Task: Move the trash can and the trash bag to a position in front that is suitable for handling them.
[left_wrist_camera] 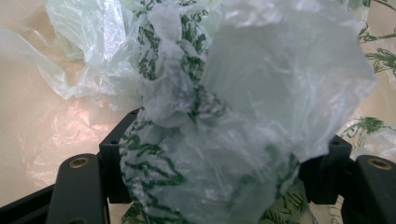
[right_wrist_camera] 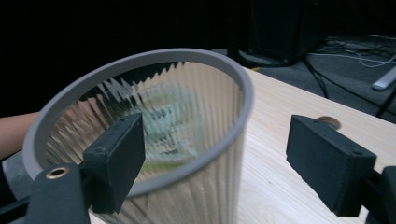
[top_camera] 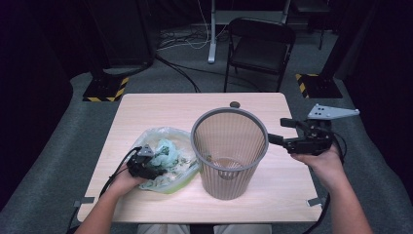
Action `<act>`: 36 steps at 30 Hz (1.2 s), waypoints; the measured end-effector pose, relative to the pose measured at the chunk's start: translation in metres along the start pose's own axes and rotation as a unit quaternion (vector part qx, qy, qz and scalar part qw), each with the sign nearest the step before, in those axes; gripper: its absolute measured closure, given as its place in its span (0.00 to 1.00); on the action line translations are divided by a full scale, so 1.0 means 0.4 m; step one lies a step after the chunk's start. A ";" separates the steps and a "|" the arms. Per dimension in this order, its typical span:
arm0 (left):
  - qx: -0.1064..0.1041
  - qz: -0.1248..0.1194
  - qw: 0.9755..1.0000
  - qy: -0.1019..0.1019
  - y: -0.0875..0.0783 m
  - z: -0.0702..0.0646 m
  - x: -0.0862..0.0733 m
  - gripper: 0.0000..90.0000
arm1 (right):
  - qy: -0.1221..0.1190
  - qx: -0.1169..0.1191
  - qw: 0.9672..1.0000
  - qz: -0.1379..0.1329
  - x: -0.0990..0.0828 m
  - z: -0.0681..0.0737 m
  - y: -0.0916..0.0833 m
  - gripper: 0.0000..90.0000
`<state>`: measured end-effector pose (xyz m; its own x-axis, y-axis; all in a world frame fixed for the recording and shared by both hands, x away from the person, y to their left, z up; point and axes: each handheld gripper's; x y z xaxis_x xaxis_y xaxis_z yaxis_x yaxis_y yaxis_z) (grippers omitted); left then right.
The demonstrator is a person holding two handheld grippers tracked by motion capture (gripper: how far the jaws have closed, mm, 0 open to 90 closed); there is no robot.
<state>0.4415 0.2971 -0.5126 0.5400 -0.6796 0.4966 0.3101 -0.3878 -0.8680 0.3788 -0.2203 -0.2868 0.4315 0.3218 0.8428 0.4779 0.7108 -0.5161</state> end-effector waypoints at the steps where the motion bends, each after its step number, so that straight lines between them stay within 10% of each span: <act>1: 0.000 0.000 1.000 0.000 0.000 0.000 0.000 0.32 | -0.003 0.000 1.000 0.006 0.004 0.003 0.011 0.21; 15: -0.001 0.000 1.000 0.002 -0.003 0.007 -0.005 0.32 | -0.003 -0.002 0.997 0.083 -0.004 0.003 0.158 0.29; 36: -0.002 0.001 1.000 0.001 -0.006 0.011 -0.009 0.33 | -0.032 0.067 0.994 0.084 0.005 0.098 0.215 0.31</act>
<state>0.4423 0.3031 -0.5124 0.5386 -0.6817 0.4952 0.3068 -0.3888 -0.8688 0.3907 -0.1340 -0.3234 0.4451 0.4796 0.7562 0.2948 0.7189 -0.6295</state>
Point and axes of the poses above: each handheld gripper's, and its own axes: y roughly forward along the jaws, x roughly out of its top, z roughly to its left, and after that the axes turned 9 degrees about z, right-handed
